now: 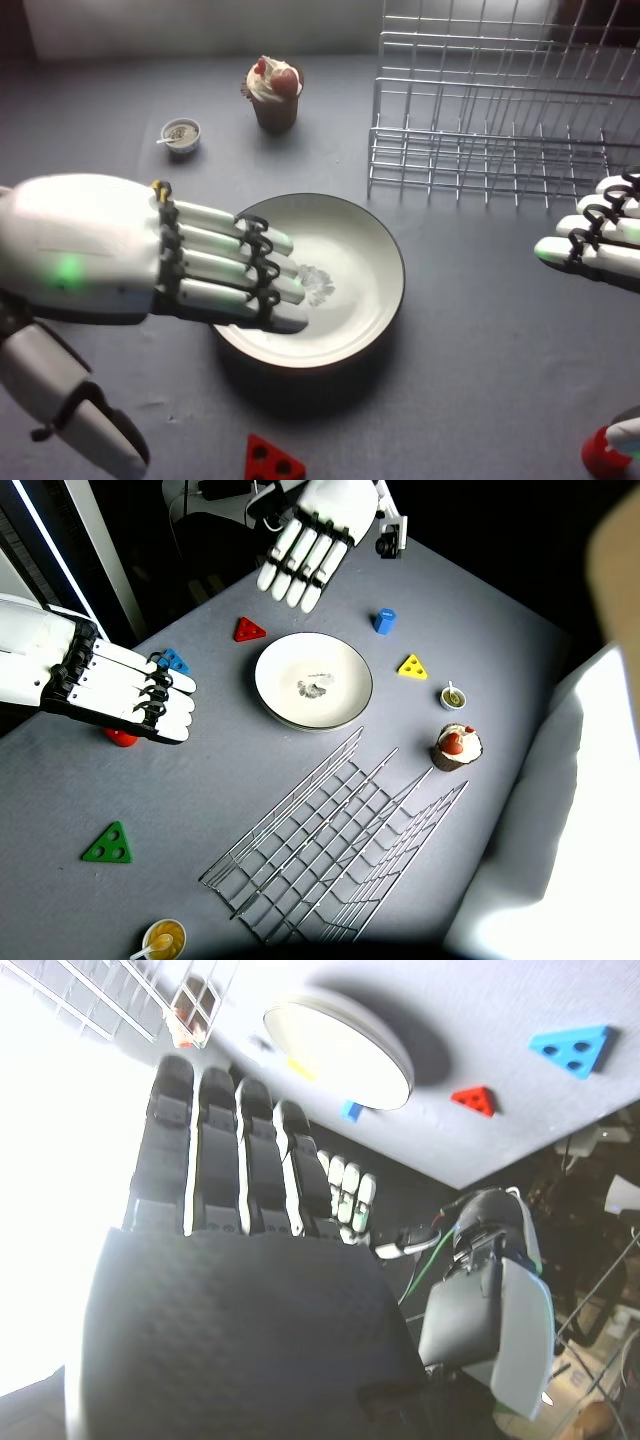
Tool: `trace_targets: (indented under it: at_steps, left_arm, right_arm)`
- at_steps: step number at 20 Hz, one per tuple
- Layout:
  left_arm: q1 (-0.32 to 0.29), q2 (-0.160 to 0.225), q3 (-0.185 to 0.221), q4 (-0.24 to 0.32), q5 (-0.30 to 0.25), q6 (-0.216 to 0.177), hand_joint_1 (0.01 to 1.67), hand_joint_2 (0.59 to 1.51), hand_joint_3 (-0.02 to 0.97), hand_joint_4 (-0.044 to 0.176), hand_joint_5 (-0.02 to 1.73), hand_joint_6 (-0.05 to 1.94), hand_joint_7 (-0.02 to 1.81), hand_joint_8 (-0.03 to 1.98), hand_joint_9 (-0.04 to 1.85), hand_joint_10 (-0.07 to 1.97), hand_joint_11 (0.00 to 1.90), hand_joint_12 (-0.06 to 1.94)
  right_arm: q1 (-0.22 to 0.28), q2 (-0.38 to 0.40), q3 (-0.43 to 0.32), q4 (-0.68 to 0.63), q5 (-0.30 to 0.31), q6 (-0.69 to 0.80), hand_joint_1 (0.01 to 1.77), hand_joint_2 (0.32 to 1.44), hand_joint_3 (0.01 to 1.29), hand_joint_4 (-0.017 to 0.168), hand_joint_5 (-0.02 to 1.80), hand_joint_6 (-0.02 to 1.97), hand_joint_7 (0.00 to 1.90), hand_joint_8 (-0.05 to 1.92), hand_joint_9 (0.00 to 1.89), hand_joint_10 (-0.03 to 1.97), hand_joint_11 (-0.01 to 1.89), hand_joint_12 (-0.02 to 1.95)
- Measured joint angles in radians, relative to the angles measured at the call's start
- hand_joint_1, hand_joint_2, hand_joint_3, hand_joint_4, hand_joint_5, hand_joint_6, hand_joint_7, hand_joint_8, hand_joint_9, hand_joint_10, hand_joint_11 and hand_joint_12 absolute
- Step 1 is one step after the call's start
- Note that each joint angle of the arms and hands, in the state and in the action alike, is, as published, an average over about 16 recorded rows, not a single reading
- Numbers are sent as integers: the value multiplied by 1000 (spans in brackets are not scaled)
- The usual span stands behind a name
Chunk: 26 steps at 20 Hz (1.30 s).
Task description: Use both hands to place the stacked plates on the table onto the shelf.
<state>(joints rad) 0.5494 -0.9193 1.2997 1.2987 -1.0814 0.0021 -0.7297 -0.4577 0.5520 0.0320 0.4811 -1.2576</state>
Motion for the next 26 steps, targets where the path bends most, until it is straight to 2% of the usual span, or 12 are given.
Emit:
trace_targets:
  at_steps: [4,8,13,17,21,26]
  left_arm:
    - [15,-35,17,12,67,0,23,962,6,-4,126,13,153,11,143,8,129,50]
    - [29,-64,43,25,120,0,21,963,6,-4,128,13,153,13,140,8,130,46]
    - [40,-90,77,43,155,0,22,965,6,-4,123,13,149,13,132,7,129,39]
    - [46,-106,103,54,168,0,23,971,6,-3,121,12,147,12,132,8,128,35]
    - [54,-121,124,66,175,0,24,976,6,-3,118,10,145,11,134,8,131,31]
    - [67,-137,148,73,182,0,25,983,5,-1,109,6,133,6,131,3,130,23]
  right_arm:
    - [23,0,8,-47,-25,60,17,969,14,4,136,16,182,2,194,-5,204,22]
    - [41,-1,18,-116,-13,133,16,984,14,4,121,15,165,2,178,-5,193,18]
    - [43,-10,40,-203,56,216,15,993,14,4,115,15,155,3,170,-5,184,18]
    - [26,-35,70,-267,126,263,14,996,14,5,110,15,153,3,167,-5,177,18]
    - [4,-70,104,-276,180,267,14,996,15,5,112,15,156,2,171,-5,174,19]
    - [-21,-113,139,-275,212,267,15,997,15,5,118,15,168,3,179,-5,174,19]
